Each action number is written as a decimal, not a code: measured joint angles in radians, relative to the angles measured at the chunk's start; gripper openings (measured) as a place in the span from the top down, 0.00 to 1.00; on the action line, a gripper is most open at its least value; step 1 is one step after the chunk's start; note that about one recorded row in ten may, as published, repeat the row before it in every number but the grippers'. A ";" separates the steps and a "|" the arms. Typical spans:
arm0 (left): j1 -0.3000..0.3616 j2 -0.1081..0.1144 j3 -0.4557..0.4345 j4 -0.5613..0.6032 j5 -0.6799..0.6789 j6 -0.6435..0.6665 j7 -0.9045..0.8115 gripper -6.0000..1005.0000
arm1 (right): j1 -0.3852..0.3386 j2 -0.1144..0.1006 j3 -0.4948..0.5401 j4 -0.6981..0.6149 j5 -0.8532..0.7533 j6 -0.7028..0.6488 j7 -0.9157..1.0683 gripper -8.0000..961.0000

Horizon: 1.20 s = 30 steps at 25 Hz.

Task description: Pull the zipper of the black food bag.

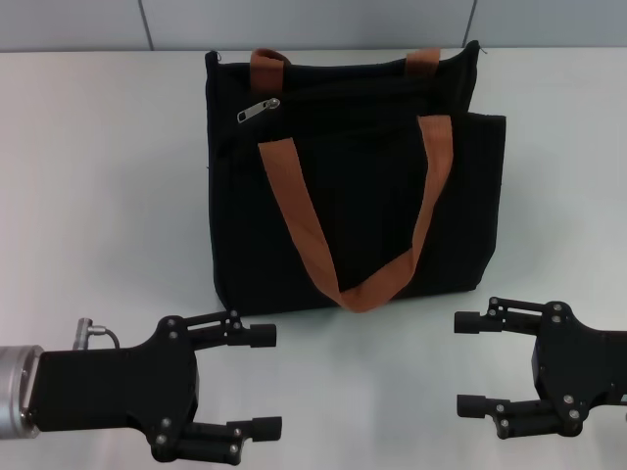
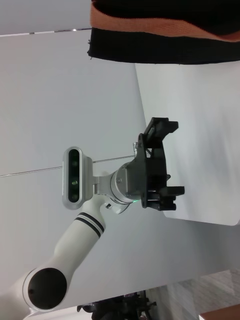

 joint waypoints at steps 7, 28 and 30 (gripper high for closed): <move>0.009 -0.001 -0.009 0.007 0.000 0.002 0.006 0.17 | 0.000 -0.001 0.000 0.000 0.000 -0.005 0.002 0.16; 0.021 -0.058 -0.583 0.001 -0.006 0.017 0.002 0.17 | -0.001 -0.001 0.003 0.000 0.000 -0.005 0.003 0.16; -0.006 -0.046 -0.609 0.006 0.000 -0.071 -0.013 0.17 | -0.003 -0.001 0.003 0.000 0.000 -0.006 0.004 0.16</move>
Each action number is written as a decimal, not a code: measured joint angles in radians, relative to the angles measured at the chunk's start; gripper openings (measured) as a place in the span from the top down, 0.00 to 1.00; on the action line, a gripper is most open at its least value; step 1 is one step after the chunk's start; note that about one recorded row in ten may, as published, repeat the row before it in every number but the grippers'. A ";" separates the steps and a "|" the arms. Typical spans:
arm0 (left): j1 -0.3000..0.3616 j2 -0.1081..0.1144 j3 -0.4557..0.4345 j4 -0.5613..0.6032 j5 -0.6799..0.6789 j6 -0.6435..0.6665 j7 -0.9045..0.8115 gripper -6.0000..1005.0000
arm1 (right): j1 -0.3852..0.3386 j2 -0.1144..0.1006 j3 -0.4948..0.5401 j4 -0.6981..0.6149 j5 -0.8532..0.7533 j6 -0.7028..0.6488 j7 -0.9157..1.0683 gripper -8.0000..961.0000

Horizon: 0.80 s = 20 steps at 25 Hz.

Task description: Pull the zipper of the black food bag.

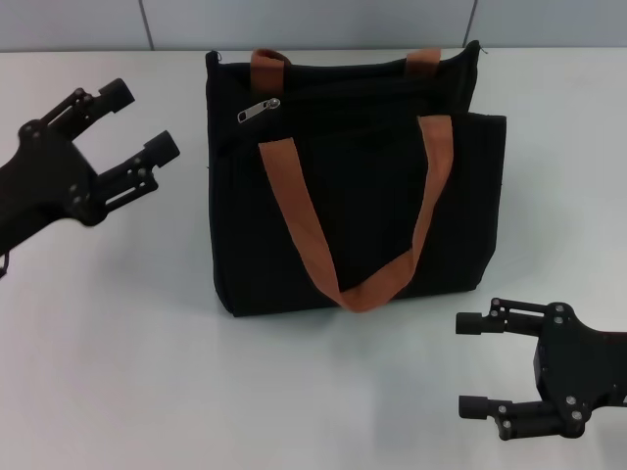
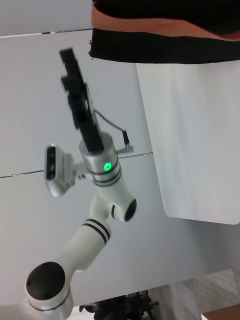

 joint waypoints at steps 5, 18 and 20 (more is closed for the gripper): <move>-0.067 0.023 0.048 0.001 0.057 -0.155 -0.039 0.17 | -0.001 0.000 -0.002 0.000 0.000 -0.001 0.010 0.16; -0.165 -0.013 0.058 0.013 0.198 -0.312 -0.036 0.17 | -0.003 -0.001 -0.001 0.000 0.000 -0.002 0.013 0.16; -0.173 -0.015 0.055 0.015 0.205 -0.317 -0.037 0.17 | -0.003 -0.002 0.000 0.000 0.000 -0.002 0.013 0.16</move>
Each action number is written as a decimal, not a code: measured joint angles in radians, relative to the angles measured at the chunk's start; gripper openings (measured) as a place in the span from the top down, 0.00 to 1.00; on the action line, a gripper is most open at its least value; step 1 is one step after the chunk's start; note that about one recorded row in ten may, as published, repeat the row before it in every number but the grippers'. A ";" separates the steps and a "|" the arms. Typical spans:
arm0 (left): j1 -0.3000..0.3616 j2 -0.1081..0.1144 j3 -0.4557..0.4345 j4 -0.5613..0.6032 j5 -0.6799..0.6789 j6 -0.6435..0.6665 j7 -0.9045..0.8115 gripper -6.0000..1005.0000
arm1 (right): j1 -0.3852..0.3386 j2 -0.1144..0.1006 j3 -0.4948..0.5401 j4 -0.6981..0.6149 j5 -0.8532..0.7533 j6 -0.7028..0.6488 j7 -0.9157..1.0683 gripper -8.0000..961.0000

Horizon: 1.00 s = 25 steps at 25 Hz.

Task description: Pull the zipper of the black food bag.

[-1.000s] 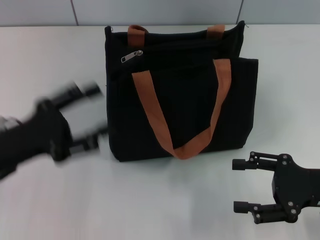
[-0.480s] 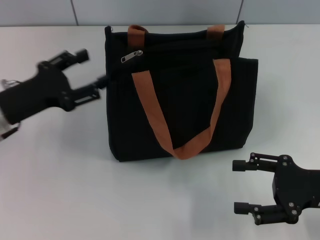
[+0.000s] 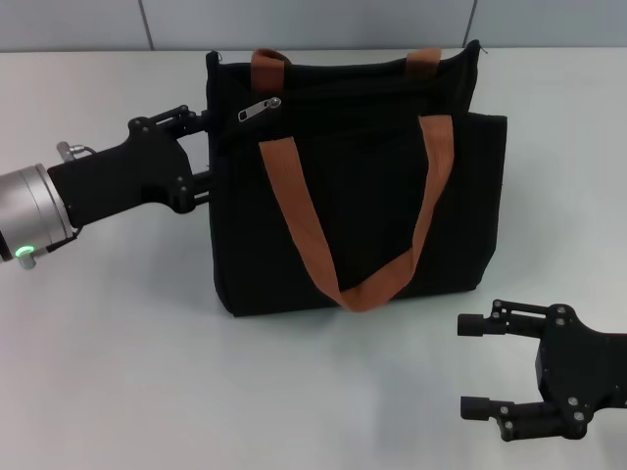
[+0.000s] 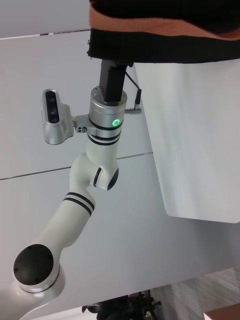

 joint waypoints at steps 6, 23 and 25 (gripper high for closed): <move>0.002 -0.001 -0.040 0.001 -0.009 0.000 -0.015 0.38 | 0.004 -0.004 0.001 -0.001 0.002 0.000 0.009 0.16; 0.009 -0.010 -0.042 0.032 -0.011 0.140 -0.024 0.98 | 0.033 -0.014 0.012 -0.009 0.055 -0.063 0.074 0.16; 0.009 -0.013 -0.041 0.047 -0.013 0.168 -0.035 0.98 | 0.045 -0.025 0.012 -0.007 0.098 -0.087 0.133 0.16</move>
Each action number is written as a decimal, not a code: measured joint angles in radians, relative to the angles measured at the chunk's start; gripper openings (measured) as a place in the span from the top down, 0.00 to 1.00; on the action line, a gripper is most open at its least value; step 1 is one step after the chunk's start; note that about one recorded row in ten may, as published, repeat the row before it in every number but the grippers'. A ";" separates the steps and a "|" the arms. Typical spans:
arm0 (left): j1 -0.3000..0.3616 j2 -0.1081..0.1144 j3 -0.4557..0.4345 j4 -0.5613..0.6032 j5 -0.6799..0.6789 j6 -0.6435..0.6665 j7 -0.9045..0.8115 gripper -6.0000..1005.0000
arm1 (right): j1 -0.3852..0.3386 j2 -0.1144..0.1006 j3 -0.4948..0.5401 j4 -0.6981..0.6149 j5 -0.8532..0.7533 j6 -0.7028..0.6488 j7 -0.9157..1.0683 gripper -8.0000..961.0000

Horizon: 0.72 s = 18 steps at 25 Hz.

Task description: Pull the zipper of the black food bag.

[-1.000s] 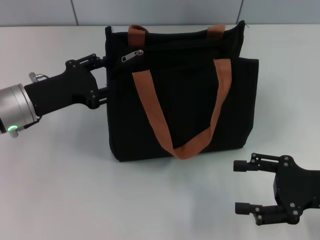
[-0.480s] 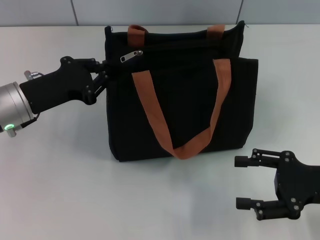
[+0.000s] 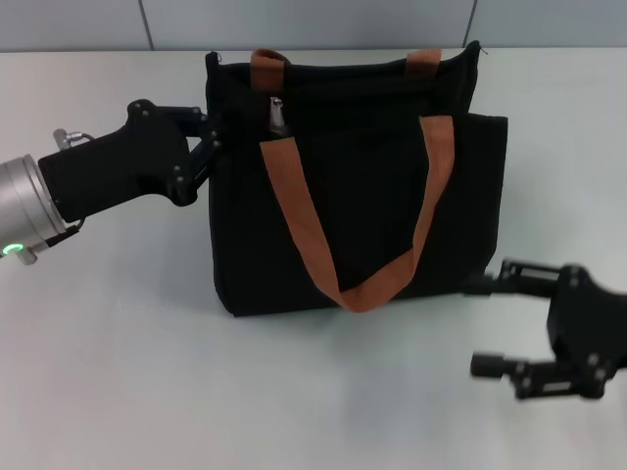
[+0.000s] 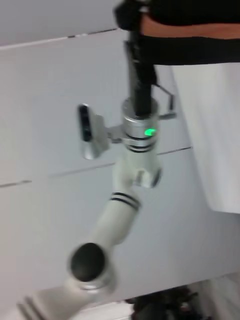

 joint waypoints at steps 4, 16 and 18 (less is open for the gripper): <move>0.000 -0.011 0.004 0.032 -0.001 0.018 -0.020 0.98 | 0.019 -0.006 0.000 -0.001 0.061 -0.028 0.097 0.16; 0.015 -0.027 -0.002 0.065 -0.002 0.000 -0.024 0.97 | 0.236 -0.056 -0.023 -0.127 0.212 0.036 0.747 0.16; 0.015 -0.027 -0.002 0.065 -0.002 -0.003 -0.023 0.97 | 0.275 -0.063 -0.051 -0.143 0.194 0.074 0.797 0.16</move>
